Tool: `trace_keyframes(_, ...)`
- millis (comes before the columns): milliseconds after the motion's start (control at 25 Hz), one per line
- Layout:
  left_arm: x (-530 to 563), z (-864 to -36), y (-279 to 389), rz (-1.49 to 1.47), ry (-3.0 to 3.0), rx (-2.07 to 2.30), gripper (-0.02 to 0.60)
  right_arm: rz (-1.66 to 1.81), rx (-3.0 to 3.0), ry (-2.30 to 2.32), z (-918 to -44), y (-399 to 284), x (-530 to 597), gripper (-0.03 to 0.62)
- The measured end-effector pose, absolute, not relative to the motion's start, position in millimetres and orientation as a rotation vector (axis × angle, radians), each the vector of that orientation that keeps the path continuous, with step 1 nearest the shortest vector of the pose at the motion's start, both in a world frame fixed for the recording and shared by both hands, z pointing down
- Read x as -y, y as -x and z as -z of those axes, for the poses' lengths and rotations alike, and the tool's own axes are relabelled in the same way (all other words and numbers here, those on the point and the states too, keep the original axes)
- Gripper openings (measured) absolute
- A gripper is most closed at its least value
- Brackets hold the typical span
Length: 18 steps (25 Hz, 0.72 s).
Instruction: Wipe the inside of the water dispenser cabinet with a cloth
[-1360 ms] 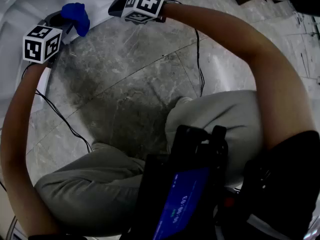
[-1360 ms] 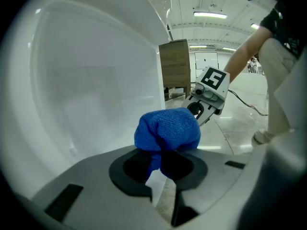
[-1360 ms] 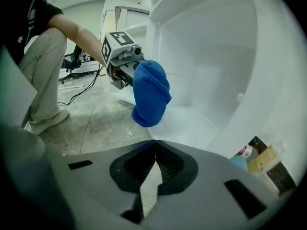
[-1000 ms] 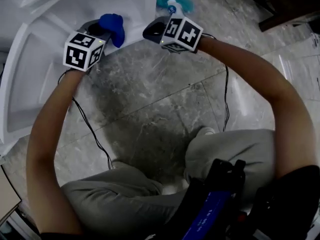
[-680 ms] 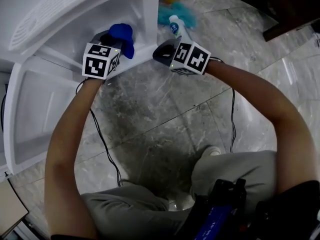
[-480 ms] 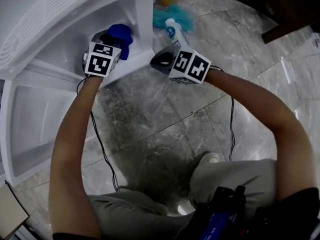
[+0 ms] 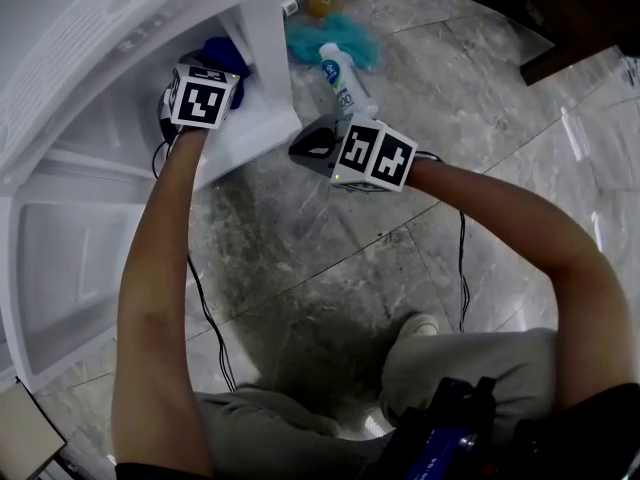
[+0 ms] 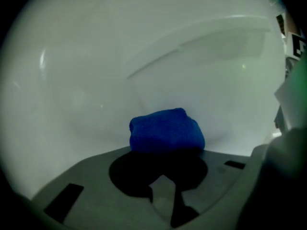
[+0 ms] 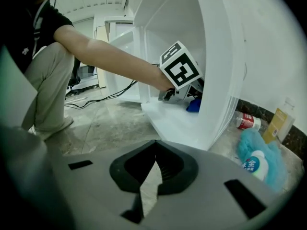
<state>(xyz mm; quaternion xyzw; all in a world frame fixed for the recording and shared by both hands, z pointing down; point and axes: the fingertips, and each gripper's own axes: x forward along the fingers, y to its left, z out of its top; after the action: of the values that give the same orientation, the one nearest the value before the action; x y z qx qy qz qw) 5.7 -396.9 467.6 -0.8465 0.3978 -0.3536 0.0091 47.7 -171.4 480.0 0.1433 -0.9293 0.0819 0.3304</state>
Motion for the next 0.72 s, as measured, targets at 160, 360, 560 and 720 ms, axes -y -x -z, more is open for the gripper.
trace_keyframes(160, 371.6, -468.3, -9.3, 1.095, 2.65, -1.142, 0.077, -0.197, 2.424, -0.358, -481.5, -47.9, 169.1, -0.002)
trace_keyframes(360, 374.3, -471.4, -11.7, 1.128, 2.594, -1.106, 0.077, -0.203, 2.438, -0.359, -479.7, -43.5, 171.0, -0.002)
trace_keyframes(560, 400.4, -470.6, -5.8, 1.139, 2.604, -1.212, 0.077, -0.215, 2.441, -0.346, -480.6, -46.8, 162.8, -0.003)
trace_keyframes(720, 390.4, -470.0, -6.4, 1.123, 2.615, -1.191, 0.077, -0.215, 2.413, -0.343, -487.5, -54.6, 159.5, -0.002)
